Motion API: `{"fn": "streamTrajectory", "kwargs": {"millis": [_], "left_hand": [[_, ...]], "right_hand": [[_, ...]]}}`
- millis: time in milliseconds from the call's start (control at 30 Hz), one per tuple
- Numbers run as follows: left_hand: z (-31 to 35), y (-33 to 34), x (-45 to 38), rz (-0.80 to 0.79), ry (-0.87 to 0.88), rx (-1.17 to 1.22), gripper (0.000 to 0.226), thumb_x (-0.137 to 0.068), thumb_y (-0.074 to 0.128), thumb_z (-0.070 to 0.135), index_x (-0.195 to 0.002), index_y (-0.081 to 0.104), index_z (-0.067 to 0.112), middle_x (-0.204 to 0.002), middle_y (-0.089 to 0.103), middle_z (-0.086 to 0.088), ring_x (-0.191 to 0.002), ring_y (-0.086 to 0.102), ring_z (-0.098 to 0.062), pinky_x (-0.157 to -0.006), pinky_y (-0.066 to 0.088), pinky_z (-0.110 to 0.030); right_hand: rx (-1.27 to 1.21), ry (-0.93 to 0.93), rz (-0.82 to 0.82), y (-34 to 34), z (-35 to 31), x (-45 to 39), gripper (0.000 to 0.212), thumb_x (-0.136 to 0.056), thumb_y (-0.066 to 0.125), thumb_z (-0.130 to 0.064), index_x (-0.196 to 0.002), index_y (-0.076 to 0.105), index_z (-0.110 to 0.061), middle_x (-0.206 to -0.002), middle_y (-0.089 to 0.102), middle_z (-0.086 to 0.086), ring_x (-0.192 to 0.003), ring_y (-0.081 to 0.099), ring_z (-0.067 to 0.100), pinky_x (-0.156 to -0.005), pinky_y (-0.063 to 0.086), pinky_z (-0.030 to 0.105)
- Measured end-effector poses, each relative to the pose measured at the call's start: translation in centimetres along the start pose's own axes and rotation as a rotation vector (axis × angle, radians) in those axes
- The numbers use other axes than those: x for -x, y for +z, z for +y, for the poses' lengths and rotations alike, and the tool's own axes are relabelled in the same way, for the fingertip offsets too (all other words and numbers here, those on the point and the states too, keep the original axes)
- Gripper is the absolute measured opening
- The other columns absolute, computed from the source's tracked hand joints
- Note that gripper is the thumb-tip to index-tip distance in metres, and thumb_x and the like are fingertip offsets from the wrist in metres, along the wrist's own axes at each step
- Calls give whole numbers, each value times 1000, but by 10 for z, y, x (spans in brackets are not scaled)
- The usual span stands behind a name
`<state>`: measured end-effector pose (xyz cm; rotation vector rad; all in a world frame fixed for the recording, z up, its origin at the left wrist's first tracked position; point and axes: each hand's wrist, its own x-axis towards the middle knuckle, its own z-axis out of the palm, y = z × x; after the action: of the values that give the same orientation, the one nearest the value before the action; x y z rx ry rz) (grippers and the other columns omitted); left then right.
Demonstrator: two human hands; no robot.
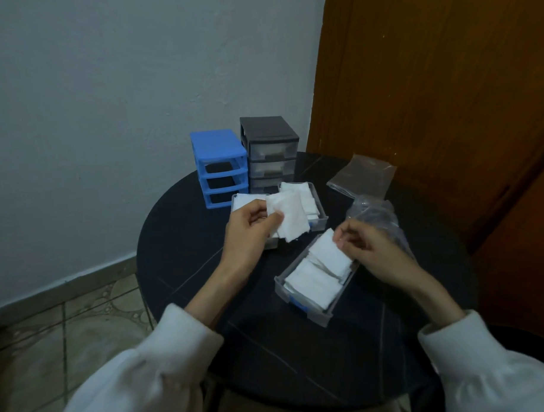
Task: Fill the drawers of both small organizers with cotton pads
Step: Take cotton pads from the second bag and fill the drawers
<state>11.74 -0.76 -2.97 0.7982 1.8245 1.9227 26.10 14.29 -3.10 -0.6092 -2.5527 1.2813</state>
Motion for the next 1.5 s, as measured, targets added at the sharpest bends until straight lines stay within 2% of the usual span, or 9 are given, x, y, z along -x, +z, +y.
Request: {"fn": "streamTrajectory", "kwargs": {"millis": [133, 267, 400, 567, 733, 1000, 1167, 1400, 1500], "left_hand": [[2, 1, 1, -14, -9, 24, 12, -89, 59, 11, -93, 65, 21, -95, 70, 1, -90, 66, -8, -70, 50, -13], [1, 2, 2, -31, -40, 53, 12, -89, 59, 9, -97, 65, 16, -92, 70, 0, -85, 67, -8, -65, 49, -13], [-1, 2, 3, -49, -59, 61, 13, -88, 61, 10, -100, 66, 12, -92, 71, -3, -87, 68, -14, -72, 54, -23], [2, 5, 7, -84, -46, 67, 9, -82, 68, 10, -92, 66, 11, -85, 70, -6, -79, 67, -14, -72, 55, -26], [2, 9, 8, -103, -29, 119, 27, -76, 72, 6, -99, 63, -7, -93, 68, -21, -80, 66, -20, -71, 56, -23], [2, 9, 8, -147, -54, 168, 14, -75, 72, 2, -87, 69, 8, -75, 72, 0, -71, 68, -10, -67, 55, -18], [1, 11, 8, -169, -63, 164, 17, -75, 71, 0, -92, 69, 4, -81, 73, -5, -75, 70, -13, -69, 56, -20], [3, 9, 7, -136, -65, 106, 14, -79, 69, 3, -93, 68, 4, -80, 71, -3, -71, 68, -8, -62, 51, -15], [1, 4, 5, -77, -75, 69, 11, -80, 70, 6, -91, 69, 8, -83, 70, -7, -74, 66, -13, -66, 55, -23]], "right_hand": [[241, -59, 13, 4, -5, 1, 14, -96, 46, -17, -95, 54, -29, -94, 58, -3, -85, 58, 10, -76, 51, 28], [457, -199, 42, 8, -5, 1, 19, -95, 48, -16, -100, 60, -30, -108, 46, -15, -96, 45, -4, -78, 38, 11], [604, -258, 110, 10, -4, 2, 21, -94, 51, -17, -107, 65, -25, -113, 43, -14, -102, 35, -4, -80, 33, 10], [331, -309, 313, 12, -18, 7, 18, -91, 54, -13, -102, 61, -26, -97, 54, -14, -91, 49, -6, -79, 35, 1], [65, -349, 240, 21, -33, 9, 18, -83, 66, -20, -101, 62, -21, -87, 63, -9, -83, 58, 2, -70, 45, 10], [5, -326, 264, 23, -33, 9, 23, -77, 74, -23, -96, 63, -19, -83, 63, -8, -79, 60, 0, -69, 47, 10], [6, -294, 273, 20, -28, 8, 17, -81, 69, -11, -94, 62, -21, -84, 62, -8, -80, 59, -2, -69, 47, 8], [-16, -257, 330, 14, -21, 4, 13, -86, 63, -15, -85, 61, -28, -84, 62, -7, -81, 57, 0, -68, 45, 6], [-38, -199, 344, 9, -17, 2, 13, -89, 59, -17, -85, 61, -30, -86, 61, -8, -82, 57, -1, -70, 46, 7]]}}
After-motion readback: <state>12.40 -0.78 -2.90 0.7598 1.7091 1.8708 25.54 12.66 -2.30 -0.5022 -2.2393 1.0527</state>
